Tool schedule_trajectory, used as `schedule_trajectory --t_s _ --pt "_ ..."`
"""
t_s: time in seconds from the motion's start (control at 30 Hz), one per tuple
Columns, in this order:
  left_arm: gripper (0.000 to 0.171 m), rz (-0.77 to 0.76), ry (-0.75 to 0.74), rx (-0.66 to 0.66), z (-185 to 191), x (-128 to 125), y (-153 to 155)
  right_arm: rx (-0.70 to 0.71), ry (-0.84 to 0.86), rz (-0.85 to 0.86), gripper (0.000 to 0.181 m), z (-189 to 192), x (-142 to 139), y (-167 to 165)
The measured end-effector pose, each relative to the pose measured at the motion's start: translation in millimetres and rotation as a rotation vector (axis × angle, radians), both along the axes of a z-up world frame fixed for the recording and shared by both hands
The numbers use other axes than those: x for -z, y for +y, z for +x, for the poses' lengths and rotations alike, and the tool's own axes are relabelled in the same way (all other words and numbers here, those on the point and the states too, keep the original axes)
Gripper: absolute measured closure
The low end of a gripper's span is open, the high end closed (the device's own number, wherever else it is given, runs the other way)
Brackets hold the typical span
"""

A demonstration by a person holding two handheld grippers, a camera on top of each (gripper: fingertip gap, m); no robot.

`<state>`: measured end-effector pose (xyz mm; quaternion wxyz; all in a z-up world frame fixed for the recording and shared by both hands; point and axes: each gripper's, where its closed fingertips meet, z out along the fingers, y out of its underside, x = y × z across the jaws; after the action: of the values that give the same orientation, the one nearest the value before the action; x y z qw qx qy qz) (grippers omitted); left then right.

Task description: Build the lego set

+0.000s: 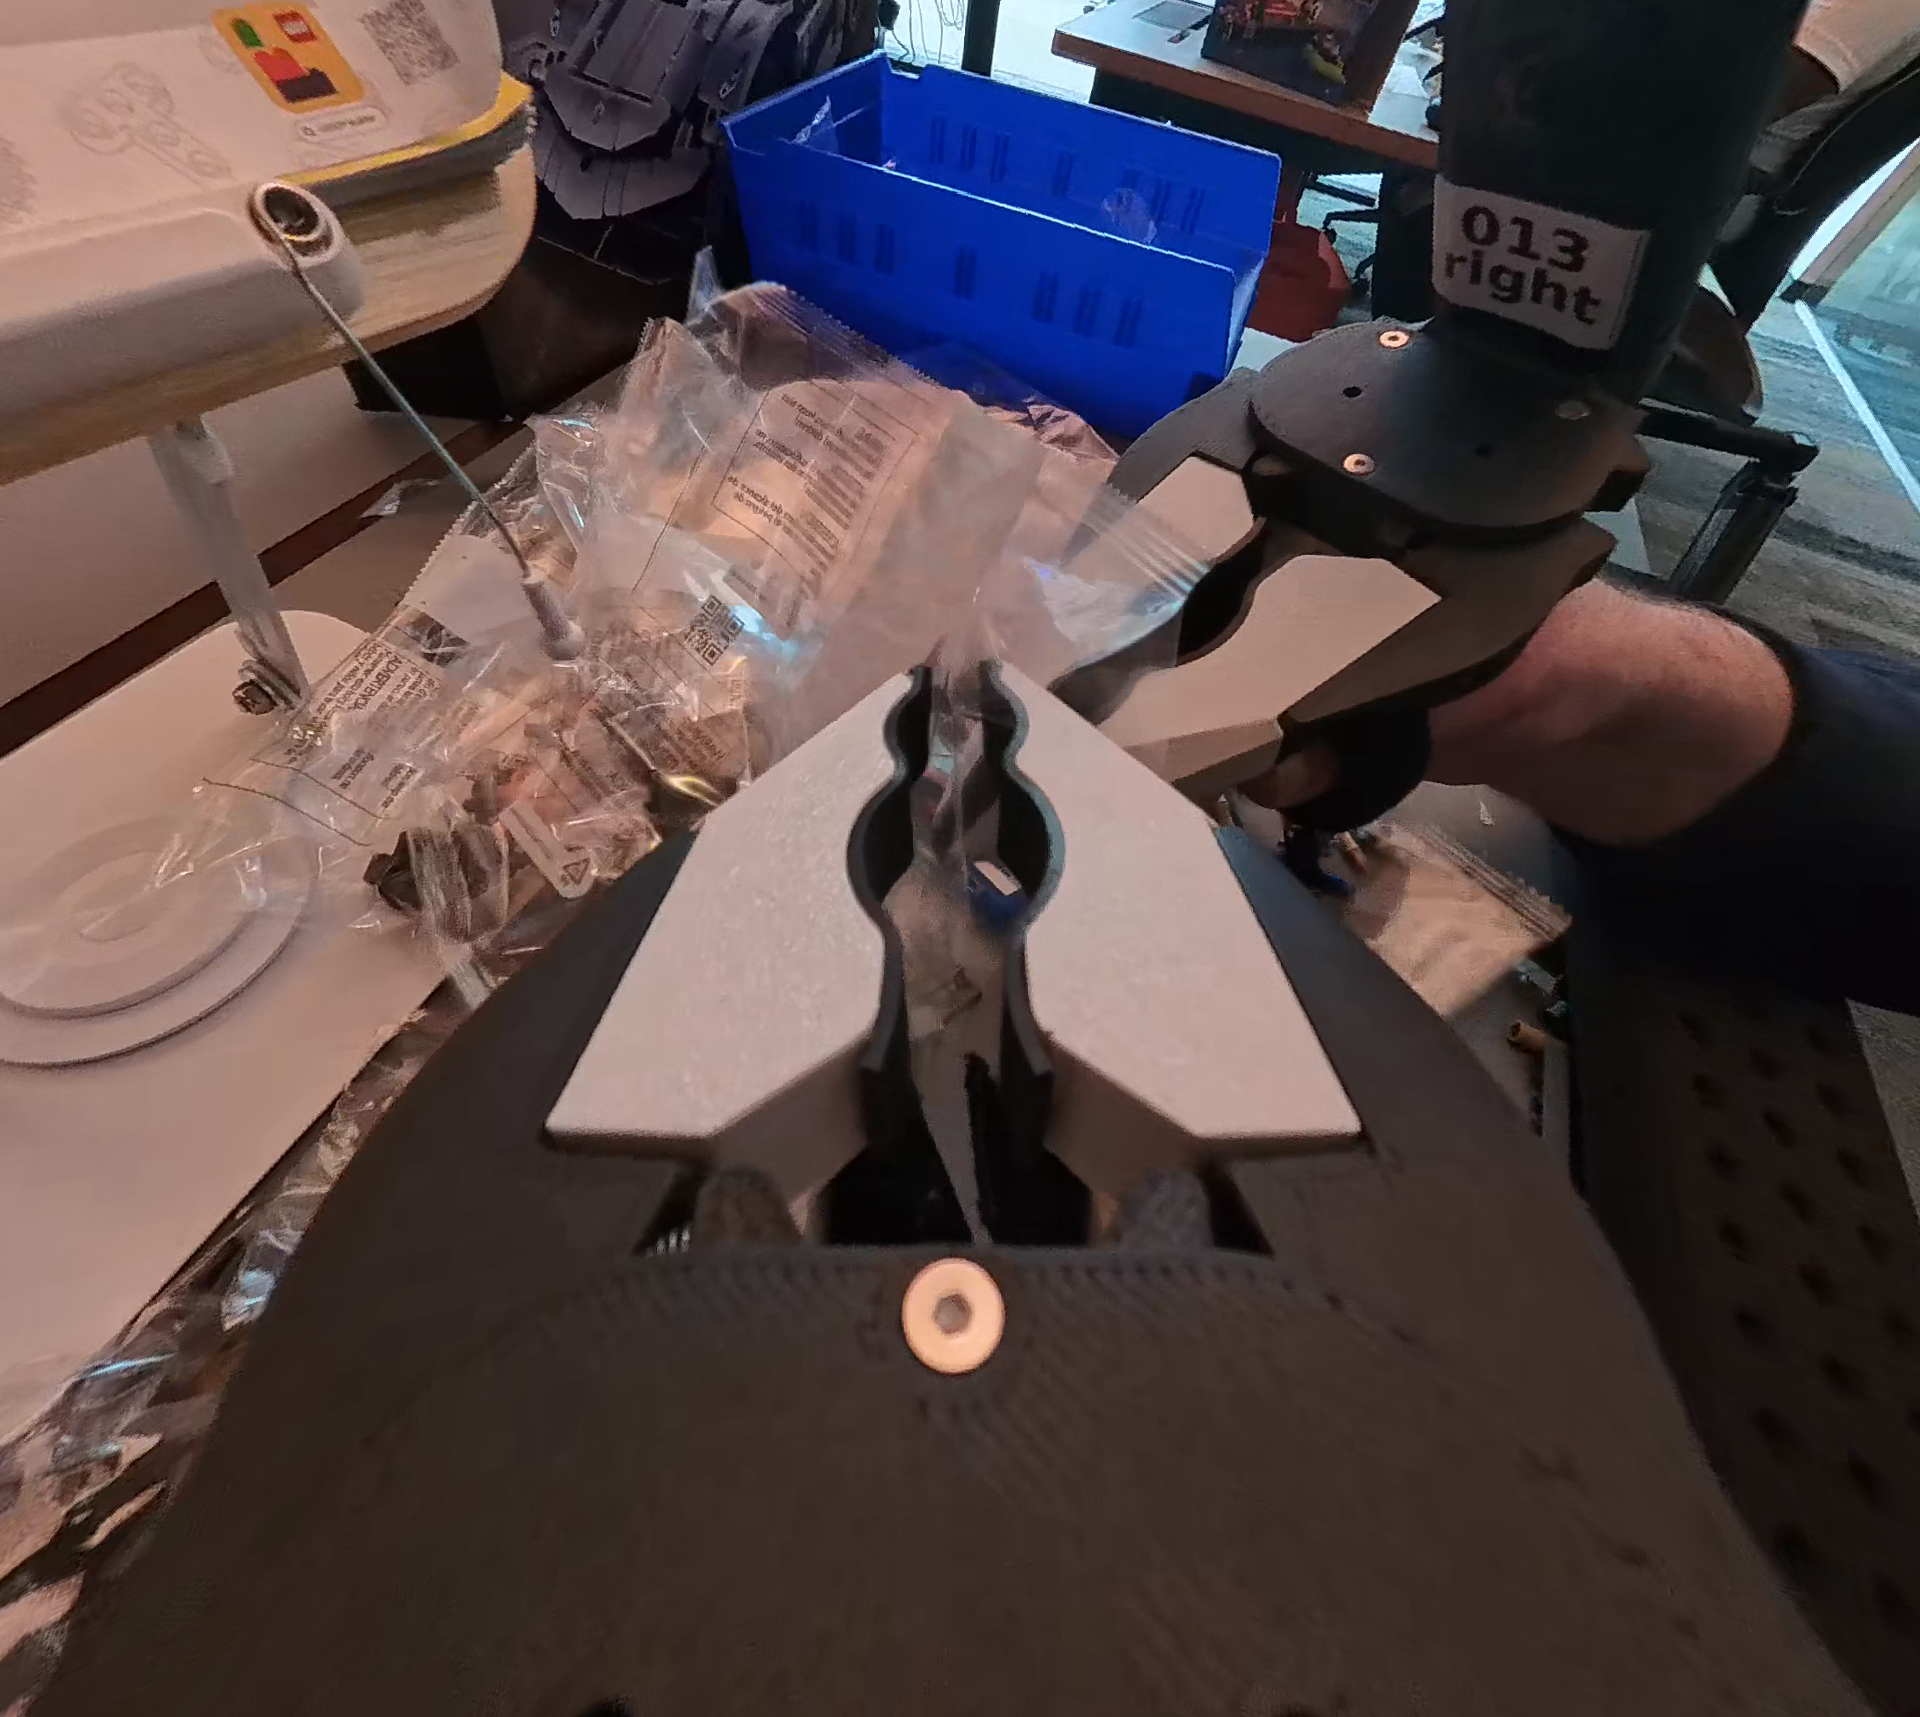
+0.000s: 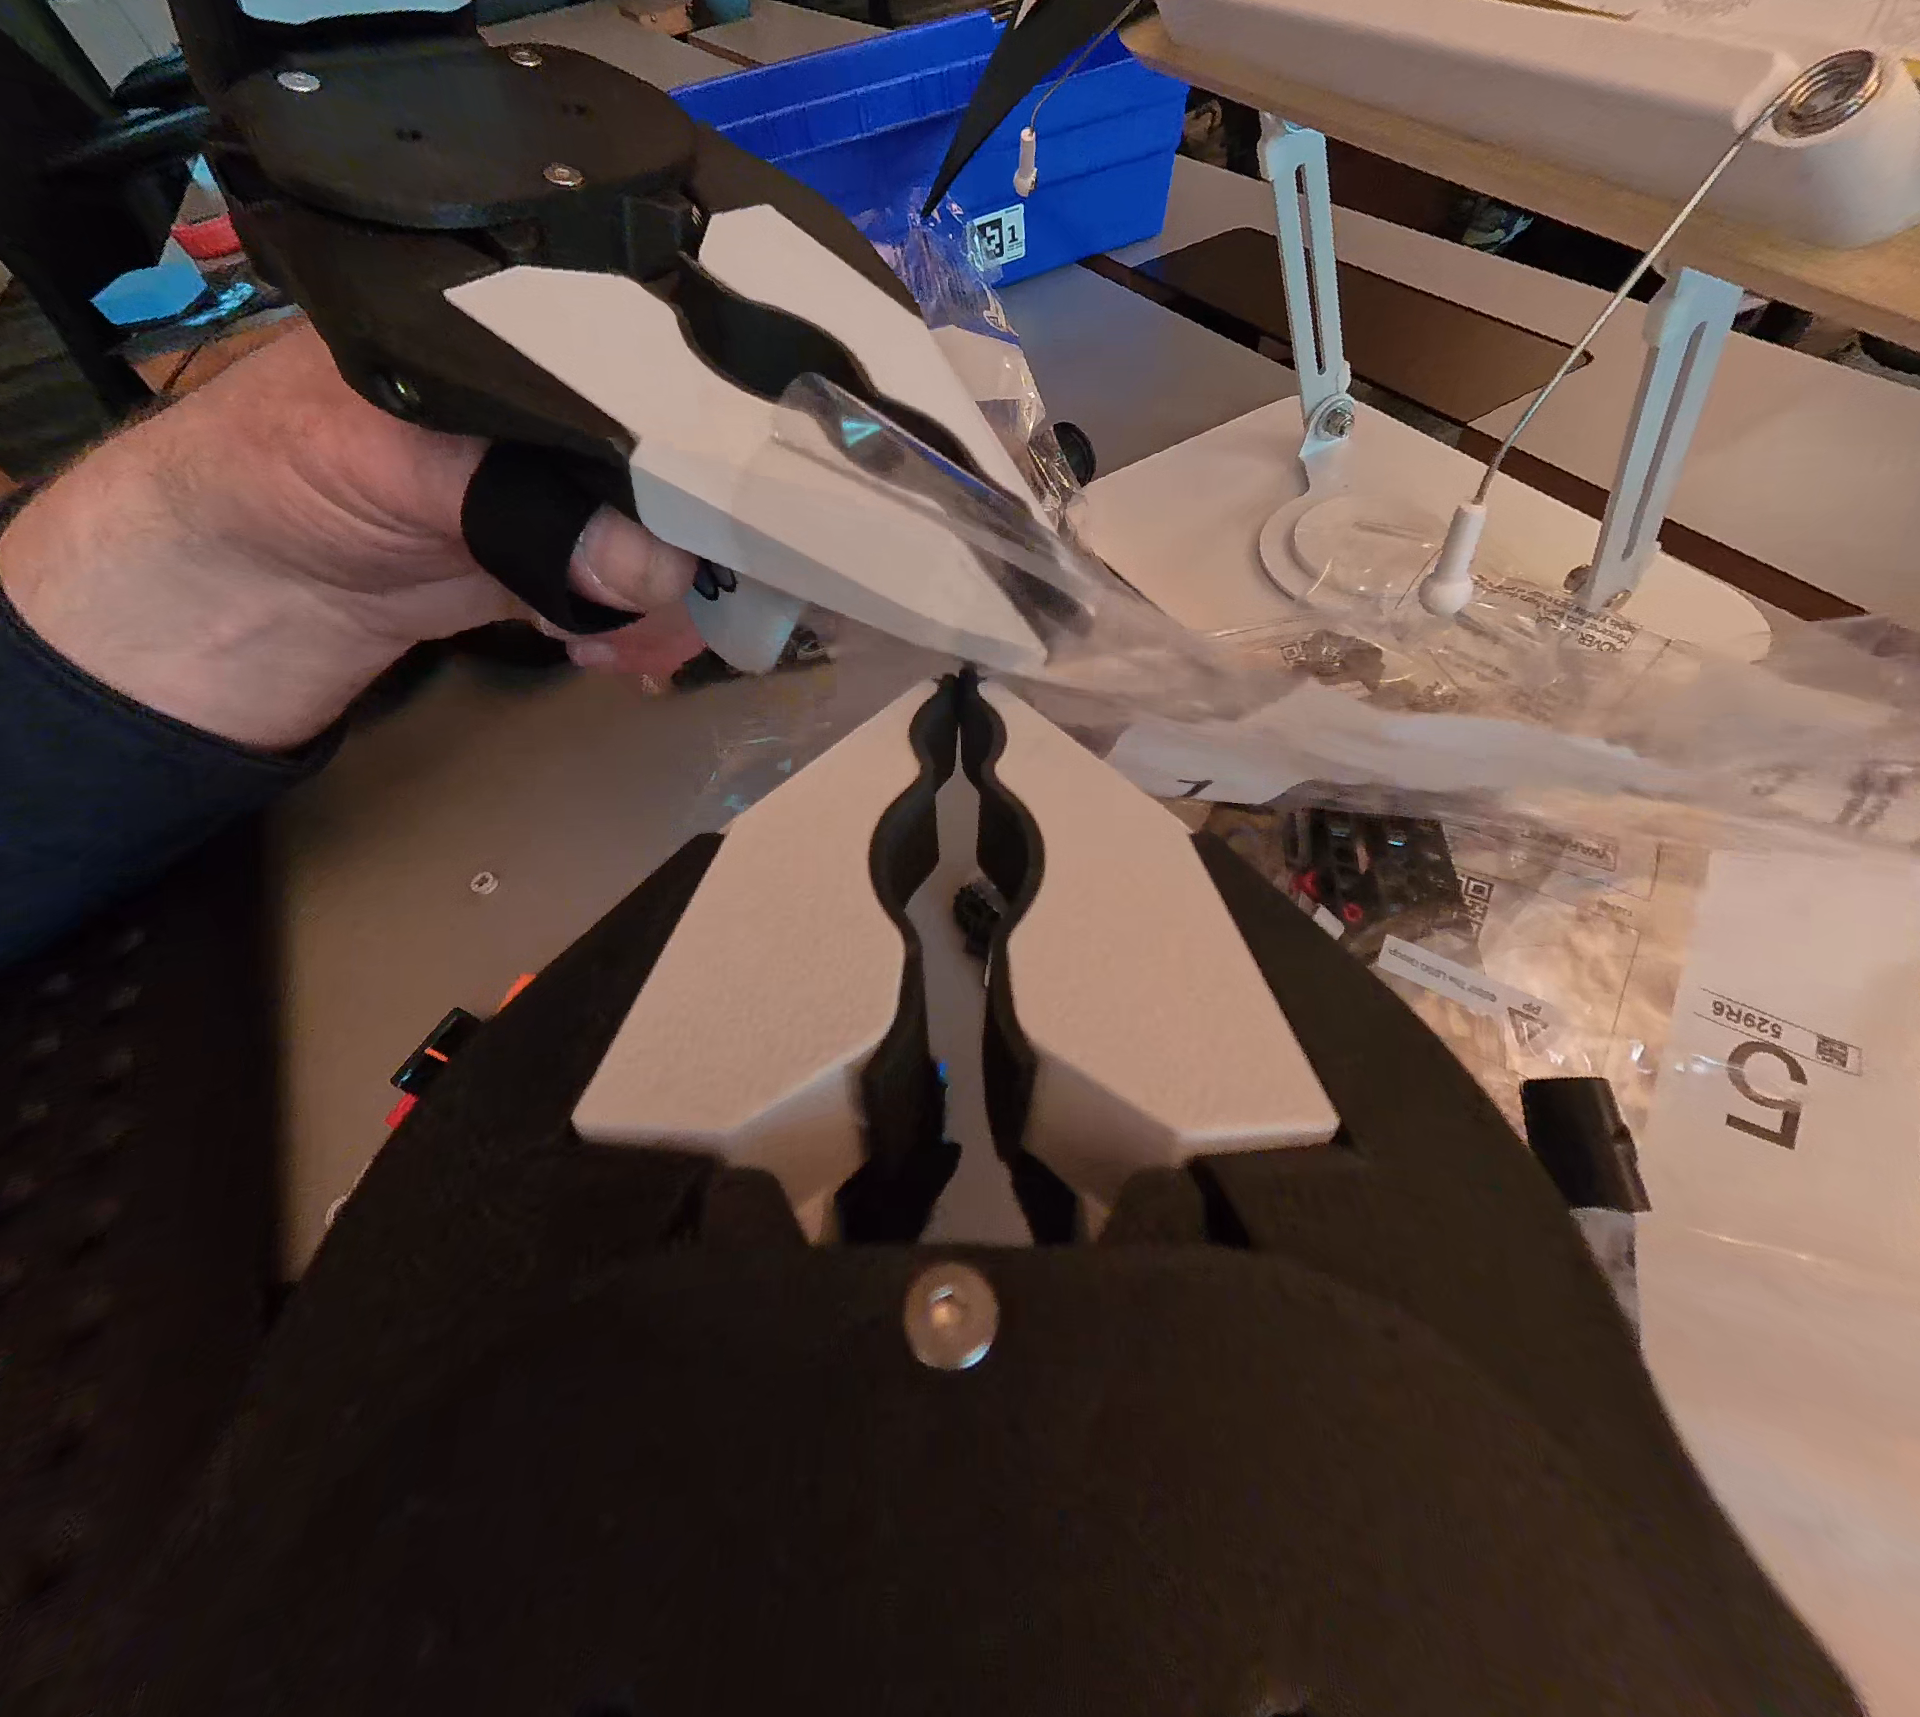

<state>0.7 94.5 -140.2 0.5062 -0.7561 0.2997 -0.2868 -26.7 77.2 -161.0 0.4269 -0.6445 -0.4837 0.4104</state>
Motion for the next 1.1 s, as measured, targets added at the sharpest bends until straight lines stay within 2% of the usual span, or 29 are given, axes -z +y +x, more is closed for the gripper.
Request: schedule_trajectory --t_s 0.17,0.33,0.4,0.53,0.93,1.1 --pt "0.159 -0.008 0.008 0.009 -6 -1 -3 0.006 0.002 -0.006 0.181 1 1 2" --pt "0.165 0.000 0.046 -0.007 -11 2 -3 -0.003 -0.003 -0.003 0.181 1 0 0" --pt "0.168 0.004 0.057 -0.012 -11 2 -2 -0.036 -0.006 -0.026 0.167 0 0 -6" --pt "0.171 0.022 0.064 -0.018 -9 1 -1 -0.056 0.026 -0.024 0.156 0 -9 -11" --pt "0.171 0.034 0.088 -0.038 3 4 2 -0.007 -0.067 0.004 0.130 -3 2 -12" --pt "0.171 0.058 0.130 -0.052 2 5 3 0.001 -0.078 -0.011 0.126 -2 2 -13"
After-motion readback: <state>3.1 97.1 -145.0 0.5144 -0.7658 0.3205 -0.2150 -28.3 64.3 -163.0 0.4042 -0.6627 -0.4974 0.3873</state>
